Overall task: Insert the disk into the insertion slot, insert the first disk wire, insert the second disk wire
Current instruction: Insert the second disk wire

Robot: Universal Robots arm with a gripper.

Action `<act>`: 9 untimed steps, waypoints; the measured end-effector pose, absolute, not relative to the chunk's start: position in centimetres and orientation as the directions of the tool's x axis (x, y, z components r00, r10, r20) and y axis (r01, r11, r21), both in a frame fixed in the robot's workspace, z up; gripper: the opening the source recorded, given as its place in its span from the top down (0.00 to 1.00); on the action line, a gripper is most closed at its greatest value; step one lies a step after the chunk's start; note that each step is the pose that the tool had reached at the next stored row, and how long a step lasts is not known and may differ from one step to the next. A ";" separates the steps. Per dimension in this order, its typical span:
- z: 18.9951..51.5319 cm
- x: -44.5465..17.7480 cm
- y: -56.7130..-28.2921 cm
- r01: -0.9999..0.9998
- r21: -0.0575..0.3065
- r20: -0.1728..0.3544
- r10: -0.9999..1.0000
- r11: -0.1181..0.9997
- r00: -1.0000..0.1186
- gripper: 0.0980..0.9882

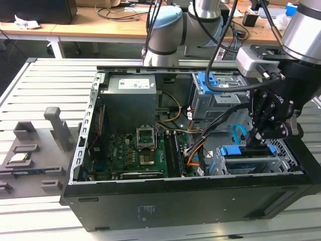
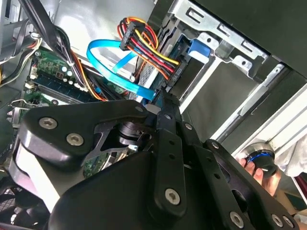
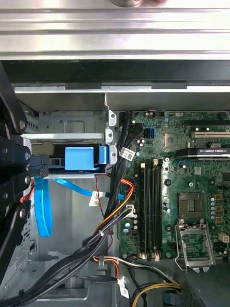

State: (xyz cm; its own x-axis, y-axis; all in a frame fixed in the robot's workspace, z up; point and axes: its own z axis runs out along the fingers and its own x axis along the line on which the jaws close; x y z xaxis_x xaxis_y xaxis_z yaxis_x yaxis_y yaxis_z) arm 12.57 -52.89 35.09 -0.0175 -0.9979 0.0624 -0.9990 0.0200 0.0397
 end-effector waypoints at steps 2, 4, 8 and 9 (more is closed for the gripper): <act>34.9 13.0 -52.9 -0.999 0.040 0.062 -0.998 0.020 -0.017 0.99; 34.8 13.0 -52.9 -0.999 0.040 0.062 -0.998 0.020 -0.018 0.99; 34.5 13.0 -52.9 -0.999 0.040 0.062 -0.998 0.020 -0.017 0.99; 34.4 13.0 -52.9 -0.999 0.040 0.062 -0.998 0.020 -0.017 0.99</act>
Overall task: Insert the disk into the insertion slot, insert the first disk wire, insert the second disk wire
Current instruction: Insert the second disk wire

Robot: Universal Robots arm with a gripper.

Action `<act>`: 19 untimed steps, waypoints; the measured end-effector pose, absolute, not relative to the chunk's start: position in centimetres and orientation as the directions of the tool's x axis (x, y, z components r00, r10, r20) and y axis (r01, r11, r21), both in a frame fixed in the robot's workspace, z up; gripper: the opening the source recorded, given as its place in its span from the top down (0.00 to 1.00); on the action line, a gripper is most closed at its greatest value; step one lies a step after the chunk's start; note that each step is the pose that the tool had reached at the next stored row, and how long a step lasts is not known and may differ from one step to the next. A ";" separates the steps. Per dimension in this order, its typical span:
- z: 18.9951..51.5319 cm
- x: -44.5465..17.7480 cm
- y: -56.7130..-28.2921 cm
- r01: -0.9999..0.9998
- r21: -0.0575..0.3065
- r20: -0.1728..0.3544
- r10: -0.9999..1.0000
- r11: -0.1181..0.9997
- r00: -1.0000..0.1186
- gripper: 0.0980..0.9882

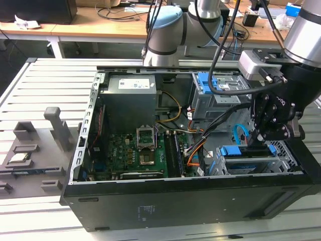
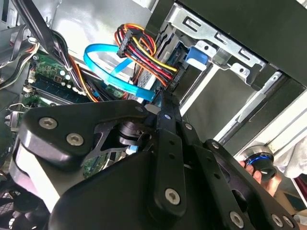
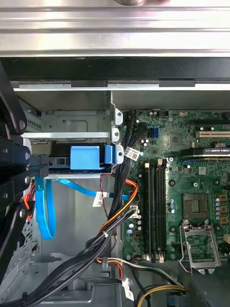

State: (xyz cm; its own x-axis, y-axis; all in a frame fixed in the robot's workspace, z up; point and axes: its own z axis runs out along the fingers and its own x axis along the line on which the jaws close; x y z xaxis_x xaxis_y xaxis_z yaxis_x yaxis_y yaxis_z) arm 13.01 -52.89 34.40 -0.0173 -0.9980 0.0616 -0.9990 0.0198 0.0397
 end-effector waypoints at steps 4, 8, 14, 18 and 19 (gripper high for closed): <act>34.3 13.0 -52.9 -0.999 0.040 0.062 -0.998 0.020 -0.017 0.99; 35.0 13.0 -52.9 -0.999 0.040 0.062 -0.998 0.020 -0.017 0.99; 35.0 13.0 -53.1 -0.999 0.040 0.064 -0.998 0.020 -0.017 0.99; 35.0 13.0 -53.2 -0.999 0.040 0.064 -0.998 0.020 -0.017 0.99; 34.9 13.0 -53.2 -0.999 0.040 0.065 -0.998 0.020 -0.017 0.99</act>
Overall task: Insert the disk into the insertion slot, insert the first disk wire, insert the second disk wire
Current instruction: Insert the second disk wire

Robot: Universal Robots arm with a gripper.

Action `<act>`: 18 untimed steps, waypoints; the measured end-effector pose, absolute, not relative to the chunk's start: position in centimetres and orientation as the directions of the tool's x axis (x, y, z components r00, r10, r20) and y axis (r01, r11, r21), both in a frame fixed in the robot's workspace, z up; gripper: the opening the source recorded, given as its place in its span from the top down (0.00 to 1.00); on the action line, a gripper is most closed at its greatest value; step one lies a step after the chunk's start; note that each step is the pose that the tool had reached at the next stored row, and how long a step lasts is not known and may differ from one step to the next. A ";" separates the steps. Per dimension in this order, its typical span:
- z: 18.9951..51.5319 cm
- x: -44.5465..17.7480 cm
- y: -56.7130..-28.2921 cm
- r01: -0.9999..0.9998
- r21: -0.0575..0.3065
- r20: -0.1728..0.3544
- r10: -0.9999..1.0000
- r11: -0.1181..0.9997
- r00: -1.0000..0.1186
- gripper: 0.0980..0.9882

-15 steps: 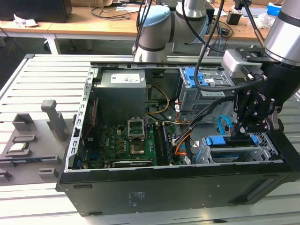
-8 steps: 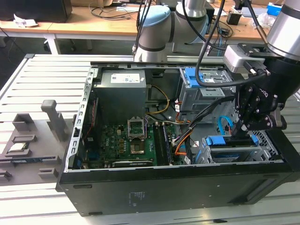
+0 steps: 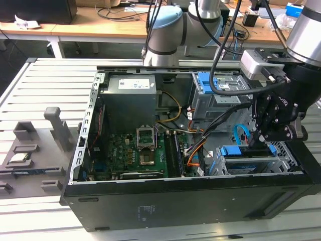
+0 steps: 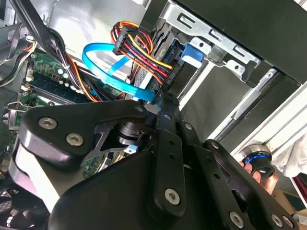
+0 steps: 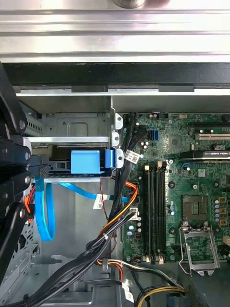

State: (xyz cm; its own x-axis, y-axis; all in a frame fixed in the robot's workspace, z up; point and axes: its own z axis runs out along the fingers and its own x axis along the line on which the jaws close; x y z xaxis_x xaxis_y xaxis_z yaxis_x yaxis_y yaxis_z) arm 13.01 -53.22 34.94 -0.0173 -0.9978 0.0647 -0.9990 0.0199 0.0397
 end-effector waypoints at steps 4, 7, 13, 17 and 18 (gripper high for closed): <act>34.8 13.0 -53.2 -0.999 0.040 0.065 -0.998 0.020 -0.017 0.99; 34.6 13.0 -53.2 -0.999 0.040 0.065 -0.998 0.020 -0.017 0.99; 34.3 13.0 -53.2 -0.999 0.040 0.066 -0.998 0.020 -0.017 0.99; 34.3 13.0 -53.2 -0.999 0.040 0.068 -0.998 0.020 -0.017 0.98; 34.3 13.0 -53.2 -0.999 0.040 0.069 -0.997 0.020 -0.017 0.98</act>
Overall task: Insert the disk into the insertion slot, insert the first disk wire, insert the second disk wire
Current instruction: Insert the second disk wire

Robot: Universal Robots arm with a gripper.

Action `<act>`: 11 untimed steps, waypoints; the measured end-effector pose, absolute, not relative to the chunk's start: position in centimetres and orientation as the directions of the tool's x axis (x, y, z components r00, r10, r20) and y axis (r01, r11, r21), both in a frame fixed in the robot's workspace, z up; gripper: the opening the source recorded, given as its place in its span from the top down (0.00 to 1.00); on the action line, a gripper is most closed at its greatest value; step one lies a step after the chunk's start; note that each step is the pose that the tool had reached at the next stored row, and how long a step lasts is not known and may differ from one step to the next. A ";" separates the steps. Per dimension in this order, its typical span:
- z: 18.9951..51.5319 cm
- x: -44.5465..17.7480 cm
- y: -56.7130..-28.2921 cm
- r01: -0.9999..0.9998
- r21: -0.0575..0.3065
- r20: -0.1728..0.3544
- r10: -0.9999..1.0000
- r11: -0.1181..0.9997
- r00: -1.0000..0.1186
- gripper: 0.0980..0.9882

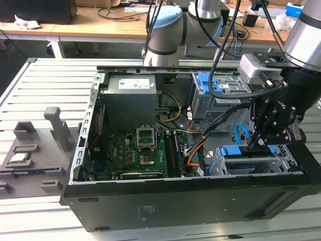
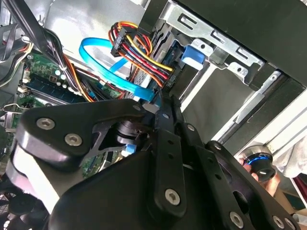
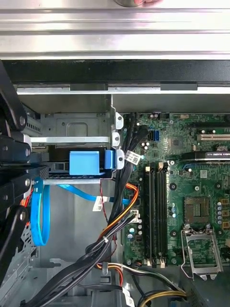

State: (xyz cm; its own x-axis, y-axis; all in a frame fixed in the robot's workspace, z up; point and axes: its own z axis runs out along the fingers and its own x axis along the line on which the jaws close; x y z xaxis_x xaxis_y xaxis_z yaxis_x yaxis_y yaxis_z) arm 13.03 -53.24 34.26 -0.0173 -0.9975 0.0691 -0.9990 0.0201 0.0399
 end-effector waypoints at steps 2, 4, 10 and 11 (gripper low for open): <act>34.7 13.0 -53.2 -0.999 0.040 0.069 -0.997 0.020 -0.017 0.91; 36.2 13.0 -53.2 -0.999 0.040 0.070 -0.997 0.020 -0.017 0.91; 39.3 13.0 -52.8 -0.999 0.040 0.070 -0.997 0.020 -0.017 1.00; 39.7 13.0 -52.8 -0.999 0.040 0.070 -0.997 0.020 -0.017 1.00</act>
